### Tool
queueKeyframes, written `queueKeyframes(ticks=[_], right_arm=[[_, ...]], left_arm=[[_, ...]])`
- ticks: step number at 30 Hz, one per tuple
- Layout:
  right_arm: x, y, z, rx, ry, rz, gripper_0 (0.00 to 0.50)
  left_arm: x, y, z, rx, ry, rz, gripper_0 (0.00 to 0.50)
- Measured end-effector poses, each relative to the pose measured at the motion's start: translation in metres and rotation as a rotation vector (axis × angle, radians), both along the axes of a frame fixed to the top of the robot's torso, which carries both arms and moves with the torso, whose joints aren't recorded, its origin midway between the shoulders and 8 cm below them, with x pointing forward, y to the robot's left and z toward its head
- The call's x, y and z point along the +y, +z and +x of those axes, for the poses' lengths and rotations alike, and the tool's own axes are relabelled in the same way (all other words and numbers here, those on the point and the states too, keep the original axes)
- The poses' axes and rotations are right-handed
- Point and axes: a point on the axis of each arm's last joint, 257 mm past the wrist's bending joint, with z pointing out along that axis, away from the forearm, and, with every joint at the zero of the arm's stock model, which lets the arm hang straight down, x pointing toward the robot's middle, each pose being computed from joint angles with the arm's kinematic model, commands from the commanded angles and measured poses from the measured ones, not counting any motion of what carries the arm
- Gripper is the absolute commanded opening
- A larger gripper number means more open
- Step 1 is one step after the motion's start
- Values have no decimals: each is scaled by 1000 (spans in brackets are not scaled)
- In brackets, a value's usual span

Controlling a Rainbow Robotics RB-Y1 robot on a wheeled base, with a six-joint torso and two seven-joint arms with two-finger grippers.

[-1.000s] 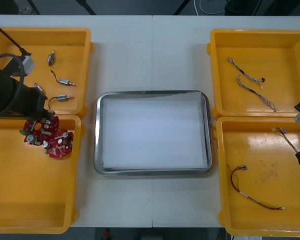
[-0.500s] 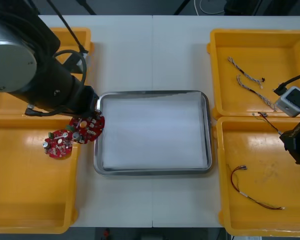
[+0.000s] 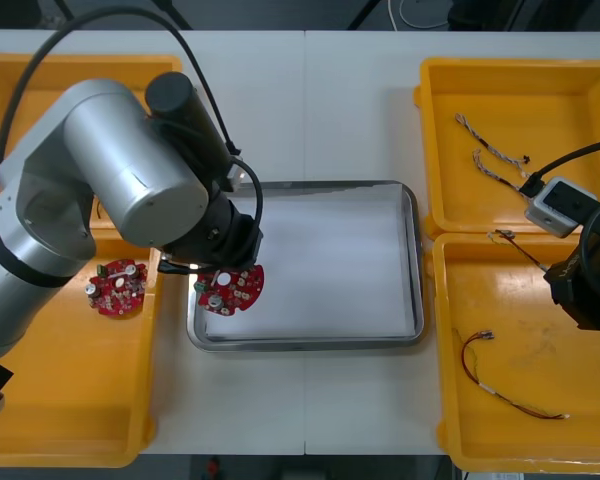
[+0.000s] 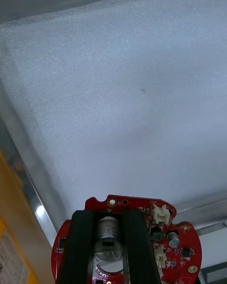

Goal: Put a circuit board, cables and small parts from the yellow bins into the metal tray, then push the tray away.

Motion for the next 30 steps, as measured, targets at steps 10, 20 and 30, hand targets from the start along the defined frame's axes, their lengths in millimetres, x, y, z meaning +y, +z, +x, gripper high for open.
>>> queueKeyframes(ticks=[10,20,30], right_arm=[[1,0,0,1,2,1,0],[1,1,0,-1,4,1,0],[10,8,-1,1,53,7,0]], left_arm=[[-12,-45,13,3,4,31,0],[-15,-60,18,-4,2,47,174],[-16,-60,17,-5,1,45,500]])
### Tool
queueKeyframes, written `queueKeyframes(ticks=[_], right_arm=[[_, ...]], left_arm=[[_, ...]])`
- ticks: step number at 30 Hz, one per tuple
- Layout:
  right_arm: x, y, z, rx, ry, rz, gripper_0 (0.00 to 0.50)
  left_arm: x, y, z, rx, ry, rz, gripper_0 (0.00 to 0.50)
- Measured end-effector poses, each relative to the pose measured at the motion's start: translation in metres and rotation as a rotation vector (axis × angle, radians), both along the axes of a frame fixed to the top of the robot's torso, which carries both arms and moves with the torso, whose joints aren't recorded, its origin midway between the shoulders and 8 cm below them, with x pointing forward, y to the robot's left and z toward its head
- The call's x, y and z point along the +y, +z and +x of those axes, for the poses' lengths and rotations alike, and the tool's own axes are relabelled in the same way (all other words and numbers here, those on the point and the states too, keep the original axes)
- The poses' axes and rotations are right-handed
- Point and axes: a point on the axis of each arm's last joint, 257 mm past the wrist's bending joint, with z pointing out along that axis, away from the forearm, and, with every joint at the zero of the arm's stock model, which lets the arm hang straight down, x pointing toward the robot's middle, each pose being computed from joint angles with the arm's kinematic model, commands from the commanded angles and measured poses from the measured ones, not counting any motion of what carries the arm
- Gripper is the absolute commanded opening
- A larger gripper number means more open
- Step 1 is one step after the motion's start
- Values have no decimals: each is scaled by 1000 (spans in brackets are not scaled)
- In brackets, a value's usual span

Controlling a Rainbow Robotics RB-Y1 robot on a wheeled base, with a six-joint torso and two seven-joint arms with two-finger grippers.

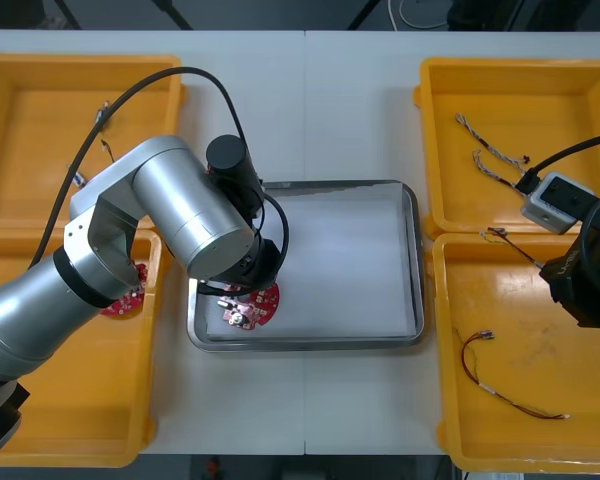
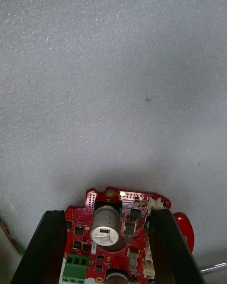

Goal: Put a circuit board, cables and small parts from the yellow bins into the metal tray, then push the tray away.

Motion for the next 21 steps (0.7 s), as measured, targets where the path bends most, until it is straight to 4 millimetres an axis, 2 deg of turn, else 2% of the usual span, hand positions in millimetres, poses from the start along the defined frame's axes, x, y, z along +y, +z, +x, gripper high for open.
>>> queueKeyframes(ticks=[7,11,15,21], right_arm=[[16,10,-3,3,71,19,0],[27,17,0,-10,110,18,0],[45,19,2,-15,172,-2,0],[83,23,6,-35,299,-66,0]], left_arm=[[0,2,-2,1,-4,3,500],[2,12,-11,17,-6,12,500],[5,37,-19,33,3,-19,500],[26,83,-16,22,73,-86,500]])
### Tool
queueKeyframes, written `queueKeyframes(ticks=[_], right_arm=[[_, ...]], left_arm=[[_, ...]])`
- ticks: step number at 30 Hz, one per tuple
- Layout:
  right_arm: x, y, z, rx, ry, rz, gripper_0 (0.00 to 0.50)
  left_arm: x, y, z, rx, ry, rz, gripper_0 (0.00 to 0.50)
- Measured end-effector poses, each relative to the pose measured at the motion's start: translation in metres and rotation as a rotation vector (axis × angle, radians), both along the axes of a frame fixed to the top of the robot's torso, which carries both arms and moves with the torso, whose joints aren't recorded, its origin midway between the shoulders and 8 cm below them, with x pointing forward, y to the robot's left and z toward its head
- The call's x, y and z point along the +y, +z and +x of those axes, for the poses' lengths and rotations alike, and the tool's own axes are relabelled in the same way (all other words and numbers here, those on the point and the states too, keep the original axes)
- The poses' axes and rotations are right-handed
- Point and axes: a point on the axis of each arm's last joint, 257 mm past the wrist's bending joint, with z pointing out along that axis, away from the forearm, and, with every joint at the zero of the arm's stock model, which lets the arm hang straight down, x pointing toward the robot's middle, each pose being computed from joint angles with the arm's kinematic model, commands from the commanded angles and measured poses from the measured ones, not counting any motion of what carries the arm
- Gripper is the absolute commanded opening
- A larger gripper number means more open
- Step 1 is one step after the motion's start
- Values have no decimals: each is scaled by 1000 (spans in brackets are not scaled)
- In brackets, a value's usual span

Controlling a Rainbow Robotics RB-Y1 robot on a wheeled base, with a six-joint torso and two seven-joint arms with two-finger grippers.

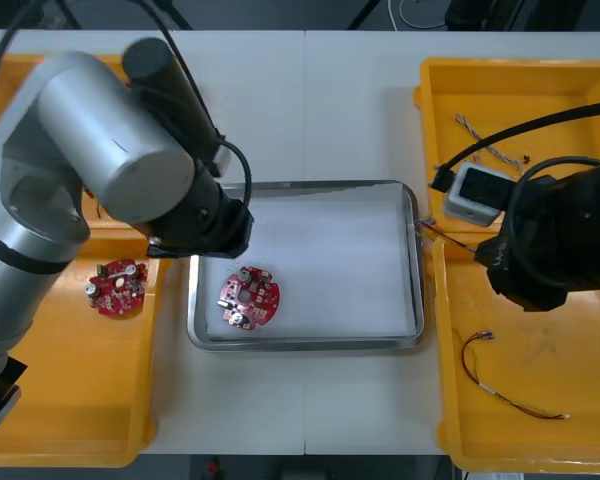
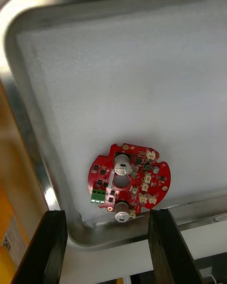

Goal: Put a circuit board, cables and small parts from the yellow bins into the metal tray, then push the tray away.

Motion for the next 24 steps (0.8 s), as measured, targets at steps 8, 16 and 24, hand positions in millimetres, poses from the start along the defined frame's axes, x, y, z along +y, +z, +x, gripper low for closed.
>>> queueKeyframes(ticks=[8,16,24], right_arm=[[51,2,9,-35,122,-67,0],[101,-4,21,-54,185,-96,0],[111,-42,18,-59,311,-279,0]], left_arm=[[26,59,28,-103,105,-129,500],[85,80,49,-136,243,-136,500],[154,84,67,-134,437,-123,500]])
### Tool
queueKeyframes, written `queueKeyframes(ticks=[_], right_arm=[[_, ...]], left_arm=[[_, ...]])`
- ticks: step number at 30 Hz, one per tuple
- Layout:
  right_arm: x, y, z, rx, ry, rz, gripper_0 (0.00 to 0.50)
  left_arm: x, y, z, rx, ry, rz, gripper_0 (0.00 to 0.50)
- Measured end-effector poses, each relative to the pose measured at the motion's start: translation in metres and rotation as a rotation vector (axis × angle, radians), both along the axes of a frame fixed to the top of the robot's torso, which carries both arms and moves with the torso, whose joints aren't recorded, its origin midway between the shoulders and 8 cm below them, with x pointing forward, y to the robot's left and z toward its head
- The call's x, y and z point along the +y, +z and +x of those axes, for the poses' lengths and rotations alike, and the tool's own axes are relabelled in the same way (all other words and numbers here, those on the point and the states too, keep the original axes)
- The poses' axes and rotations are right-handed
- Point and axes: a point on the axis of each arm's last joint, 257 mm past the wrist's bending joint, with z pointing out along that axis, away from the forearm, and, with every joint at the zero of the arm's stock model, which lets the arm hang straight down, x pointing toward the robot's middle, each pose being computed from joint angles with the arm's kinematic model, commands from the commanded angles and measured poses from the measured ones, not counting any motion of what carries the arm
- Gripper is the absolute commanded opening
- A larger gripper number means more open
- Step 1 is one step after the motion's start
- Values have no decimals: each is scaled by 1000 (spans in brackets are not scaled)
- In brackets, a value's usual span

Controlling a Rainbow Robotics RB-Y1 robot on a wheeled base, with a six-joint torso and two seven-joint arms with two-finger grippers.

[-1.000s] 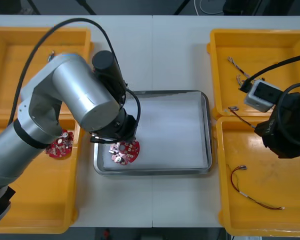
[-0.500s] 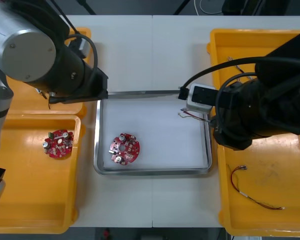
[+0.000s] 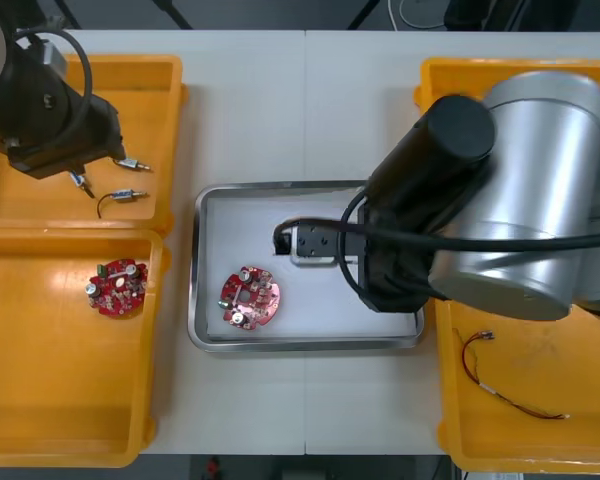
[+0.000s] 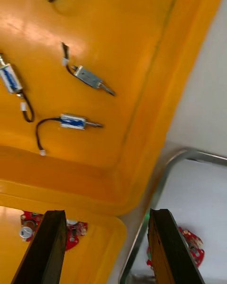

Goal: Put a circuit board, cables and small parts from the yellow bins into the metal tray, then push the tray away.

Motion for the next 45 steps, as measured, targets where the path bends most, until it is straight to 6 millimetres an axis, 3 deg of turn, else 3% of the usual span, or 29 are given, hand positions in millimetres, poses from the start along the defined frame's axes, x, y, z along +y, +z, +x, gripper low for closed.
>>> queueKeyframes(ticks=[4,10,24,35,37,39,45], right_arm=[[0,-24,0,35,2,-39,0],[10,-48,16,-1,4,-42,0],[18,-99,29,44,-13,-38,0],[7,-125,28,95,-50,-75,0],[8,-125,28,96,-49,-73,327],[10,-125,27,97,-46,-70,500],[15,-124,27,94,-40,-58,500]], left_arm=[[29,-8,5,24,87,22,500],[59,-21,13,45,185,35,500],[94,-42,67,-1,298,-44,500],[122,-74,87,-24,351,-65,500],[125,-79,90,-27,344,-59,500],[127,-85,92,-28,328,-46,500],[124,-101,91,-3,305,-31,500]])
